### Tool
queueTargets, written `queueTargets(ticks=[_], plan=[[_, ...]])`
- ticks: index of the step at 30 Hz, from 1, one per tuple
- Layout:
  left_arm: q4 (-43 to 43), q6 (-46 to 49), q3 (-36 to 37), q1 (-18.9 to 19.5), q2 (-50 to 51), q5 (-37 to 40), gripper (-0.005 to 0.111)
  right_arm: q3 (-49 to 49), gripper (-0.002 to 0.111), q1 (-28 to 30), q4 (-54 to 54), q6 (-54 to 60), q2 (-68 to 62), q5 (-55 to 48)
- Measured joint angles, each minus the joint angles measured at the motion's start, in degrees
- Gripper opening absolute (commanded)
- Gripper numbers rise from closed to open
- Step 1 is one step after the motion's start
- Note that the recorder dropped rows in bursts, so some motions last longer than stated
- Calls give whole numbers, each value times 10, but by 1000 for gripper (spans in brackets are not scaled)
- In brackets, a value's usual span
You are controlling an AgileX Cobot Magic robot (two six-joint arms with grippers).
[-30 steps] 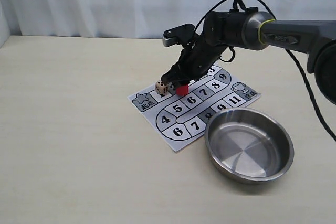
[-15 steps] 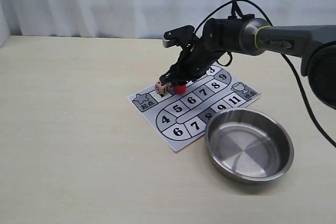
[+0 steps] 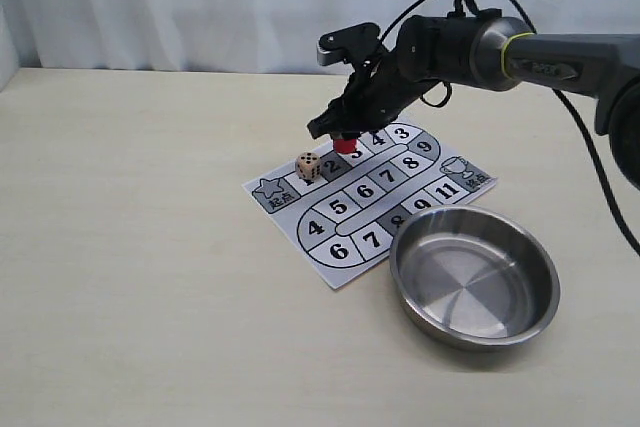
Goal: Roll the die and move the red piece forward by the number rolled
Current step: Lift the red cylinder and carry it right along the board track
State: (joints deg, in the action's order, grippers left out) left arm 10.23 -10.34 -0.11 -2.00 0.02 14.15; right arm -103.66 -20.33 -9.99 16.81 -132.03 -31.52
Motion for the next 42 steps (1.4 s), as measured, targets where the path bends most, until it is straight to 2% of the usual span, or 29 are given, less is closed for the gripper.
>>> queueTargets(ticks=[12,28,42], plan=[[0,0,0,0,0,0,0,0,4,26,0,-12,-1,32],[0,0,0,0,0,0,0,-1,4,27,-8,-12,-33,22],[0,0,0,0,0,0,0,-1,4,54,-8,-12,-21,85]])
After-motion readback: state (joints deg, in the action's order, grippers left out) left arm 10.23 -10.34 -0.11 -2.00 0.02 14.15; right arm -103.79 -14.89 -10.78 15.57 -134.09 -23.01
